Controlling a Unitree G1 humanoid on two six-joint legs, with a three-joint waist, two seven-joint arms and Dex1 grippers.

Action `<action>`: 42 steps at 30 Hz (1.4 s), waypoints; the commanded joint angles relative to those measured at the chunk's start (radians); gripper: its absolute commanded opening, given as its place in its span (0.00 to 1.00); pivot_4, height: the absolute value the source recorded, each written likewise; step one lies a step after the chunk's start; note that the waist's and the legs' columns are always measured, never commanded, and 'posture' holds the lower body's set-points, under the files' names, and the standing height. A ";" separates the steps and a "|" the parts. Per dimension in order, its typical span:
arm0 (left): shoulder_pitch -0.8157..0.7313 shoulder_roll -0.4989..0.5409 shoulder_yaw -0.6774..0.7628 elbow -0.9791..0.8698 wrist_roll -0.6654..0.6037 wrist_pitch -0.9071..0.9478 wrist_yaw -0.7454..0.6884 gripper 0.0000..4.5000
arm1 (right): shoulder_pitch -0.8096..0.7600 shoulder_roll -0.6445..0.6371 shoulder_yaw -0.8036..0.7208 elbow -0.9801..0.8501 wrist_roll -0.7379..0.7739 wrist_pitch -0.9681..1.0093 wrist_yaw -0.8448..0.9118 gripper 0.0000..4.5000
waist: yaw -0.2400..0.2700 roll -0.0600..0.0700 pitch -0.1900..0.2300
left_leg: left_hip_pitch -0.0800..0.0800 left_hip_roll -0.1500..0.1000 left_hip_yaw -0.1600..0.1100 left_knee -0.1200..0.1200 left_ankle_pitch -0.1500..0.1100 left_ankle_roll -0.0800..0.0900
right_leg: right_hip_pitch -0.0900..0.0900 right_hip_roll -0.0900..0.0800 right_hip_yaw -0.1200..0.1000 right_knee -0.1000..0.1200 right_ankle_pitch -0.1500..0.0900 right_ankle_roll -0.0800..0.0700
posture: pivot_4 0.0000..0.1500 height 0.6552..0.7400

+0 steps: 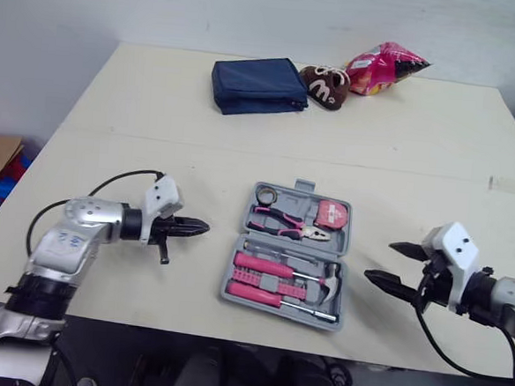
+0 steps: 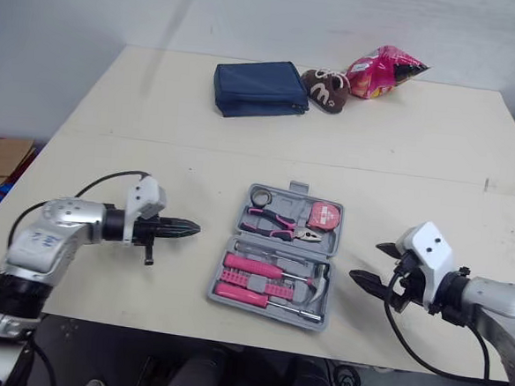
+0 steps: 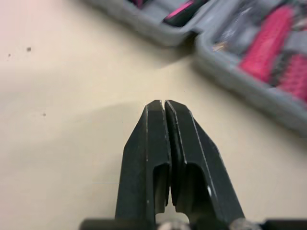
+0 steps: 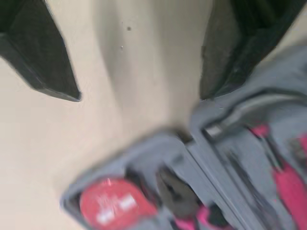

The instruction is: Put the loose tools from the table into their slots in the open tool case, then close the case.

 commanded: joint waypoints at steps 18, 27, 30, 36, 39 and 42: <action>-0.003 -0.134 -0.095 -0.090 0.073 0.003 0.011 0.00 | -0.264 0.165 0.246 0.074 -0.145 -0.020 0.060 0.01 | -0.029 -0.001 0.001 | -0.001 0.001 0.006 0.003 0.001 0.000 | -0.006 0.000 0.001 0.007 0.000 0.000 | 1.00 1.00; 0.062 -0.040 0.034 -0.144 0.049 0.149 0.098 0.06 | -0.174 0.060 0.137 0.002 -0.162 0.035 0.065 0.00 | -0.030 -0.001 0.001 | 0.000 0.001 0.005 0.003 0.001 0.000 | -0.005 -0.001 0.004 0.008 0.000 0.000 | 1.00 1.00; 0.097 0.022 0.094 -0.235 -0.014 0.229 0.077 0.28 | -0.161 0.018 0.075 -0.059 -0.101 0.140 0.064 0.20 | -0.035 -0.001 0.001 | 0.001 0.002 0.006 0.002 0.001 0.000 | -0.006 -0.001 0.004 0.008 0.000 0.000 | 1.00 1.00; 0.029 -0.016 0.189 -0.343 -0.161 0.600 0.198 0.92 | -0.283 0.072 0.006 -0.103 0.015 0.393 -0.060 0.88 | -0.023 -0.002 0.001 | 0.001 0.001 0.003 0.003 0.002 0.000 | -0.005 -0.006 0.005 0.008 0.001 -0.001 | 1.00 1.00; -0.068 -0.117 0.222 -0.270 -0.188 0.776 0.320 0.99 | -0.382 0.178 0.011 -0.055 0.044 0.549 -0.186 0.95 | -0.022 -0.003 0.001 | -0.001 0.001 0.002 0.003 0.002 0.000 | -0.005 -0.004 0.004 0.007 0.001 -0.001 | 1.00 1.00; -0.120 -0.175 0.242 -0.232 -0.200 0.862 0.386 0.99 | -0.425 0.234 0.006 -0.042 0.041 0.630 -0.253 0.95 | -0.025 -0.003 0.001 | -0.002 0.000 0.003 0.003 0.002 0.000 | -0.006 -0.002 0.003 0.008 0.001 -0.001 | 1.00 1.00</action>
